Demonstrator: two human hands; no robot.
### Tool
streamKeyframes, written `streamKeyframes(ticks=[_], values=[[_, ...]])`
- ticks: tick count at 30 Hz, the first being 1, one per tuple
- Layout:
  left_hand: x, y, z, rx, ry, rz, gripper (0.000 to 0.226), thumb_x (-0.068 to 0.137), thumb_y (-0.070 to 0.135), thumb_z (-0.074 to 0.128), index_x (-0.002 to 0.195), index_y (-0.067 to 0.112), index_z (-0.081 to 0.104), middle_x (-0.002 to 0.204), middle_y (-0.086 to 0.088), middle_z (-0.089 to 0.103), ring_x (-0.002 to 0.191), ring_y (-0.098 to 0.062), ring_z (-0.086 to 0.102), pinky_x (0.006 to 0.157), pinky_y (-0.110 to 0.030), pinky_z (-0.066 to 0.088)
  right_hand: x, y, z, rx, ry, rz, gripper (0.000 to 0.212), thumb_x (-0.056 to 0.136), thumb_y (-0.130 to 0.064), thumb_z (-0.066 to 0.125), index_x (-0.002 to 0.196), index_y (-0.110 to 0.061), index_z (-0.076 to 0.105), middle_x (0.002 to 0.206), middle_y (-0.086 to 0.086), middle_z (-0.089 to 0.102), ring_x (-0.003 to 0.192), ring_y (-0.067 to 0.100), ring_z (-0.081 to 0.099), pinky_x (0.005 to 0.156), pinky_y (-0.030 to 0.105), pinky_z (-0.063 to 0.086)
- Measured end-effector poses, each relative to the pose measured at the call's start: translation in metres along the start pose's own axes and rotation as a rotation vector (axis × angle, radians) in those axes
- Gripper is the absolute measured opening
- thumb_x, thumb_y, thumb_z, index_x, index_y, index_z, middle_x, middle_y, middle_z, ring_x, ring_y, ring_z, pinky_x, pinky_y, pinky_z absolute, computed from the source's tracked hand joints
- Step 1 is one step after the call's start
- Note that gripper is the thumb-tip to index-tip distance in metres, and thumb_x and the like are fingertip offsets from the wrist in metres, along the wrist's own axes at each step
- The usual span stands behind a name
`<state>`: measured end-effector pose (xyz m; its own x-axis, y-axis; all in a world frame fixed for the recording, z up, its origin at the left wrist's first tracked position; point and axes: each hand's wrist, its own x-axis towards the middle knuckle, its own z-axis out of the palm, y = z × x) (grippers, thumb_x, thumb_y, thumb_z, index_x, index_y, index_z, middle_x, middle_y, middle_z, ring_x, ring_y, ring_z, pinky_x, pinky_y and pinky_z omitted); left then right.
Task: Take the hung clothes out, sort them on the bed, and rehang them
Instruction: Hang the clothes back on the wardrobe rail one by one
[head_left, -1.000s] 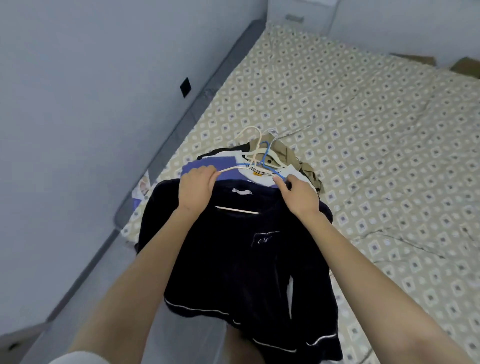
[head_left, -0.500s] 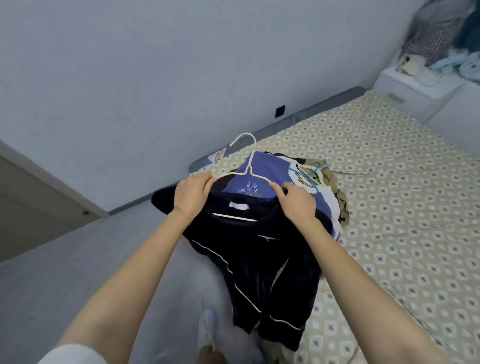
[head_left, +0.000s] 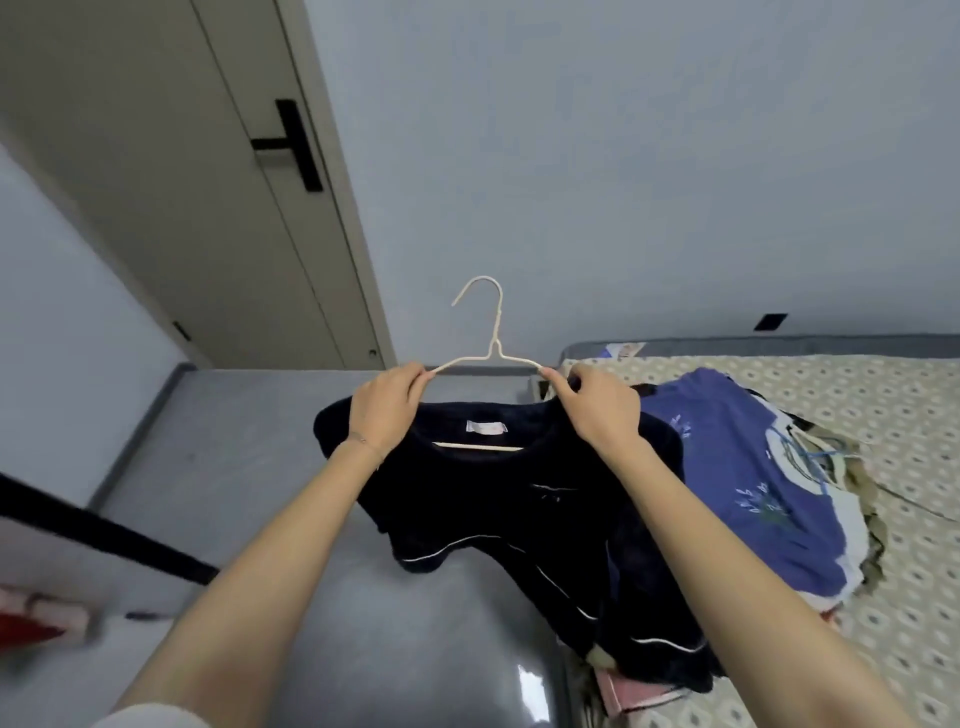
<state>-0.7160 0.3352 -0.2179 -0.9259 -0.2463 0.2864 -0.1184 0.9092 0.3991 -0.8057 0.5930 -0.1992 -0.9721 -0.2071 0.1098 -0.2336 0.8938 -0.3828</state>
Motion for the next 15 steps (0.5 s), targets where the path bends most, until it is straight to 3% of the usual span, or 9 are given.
streamKeyframes(ticks=[5,15], values=[[-0.072,-0.084,-0.055,0.045,0.067,-0.128,0.035,0.104,0.037,0.043,0.081,0.012,0.053,0.069,-0.003,0.059,0.063,-0.032,0.056,0.054,-0.043,0.045,-0.039,-0.098,0.032,-0.031,-0.055,-0.135,0.061,0.089,-0.074,0.036,0.069,-0.018,0.050,0.068,-0.001,0.054,0.066,0.023,0.048,0.059,0.033,0.032],[-0.219,-0.227,-0.164,0.142,0.302,-0.266,0.036,0.101,0.038,0.043,0.080,0.014,0.058,0.064,-0.002,0.060,0.057,-0.030,0.058,0.050,-0.033,0.039,-0.130,-0.283,0.083,0.003,-0.168,-0.438,0.060,0.092,-0.071,0.036,0.064,-0.019,0.044,0.057,-0.006,0.048,0.051,0.013,0.043,0.050,0.029,0.031]])
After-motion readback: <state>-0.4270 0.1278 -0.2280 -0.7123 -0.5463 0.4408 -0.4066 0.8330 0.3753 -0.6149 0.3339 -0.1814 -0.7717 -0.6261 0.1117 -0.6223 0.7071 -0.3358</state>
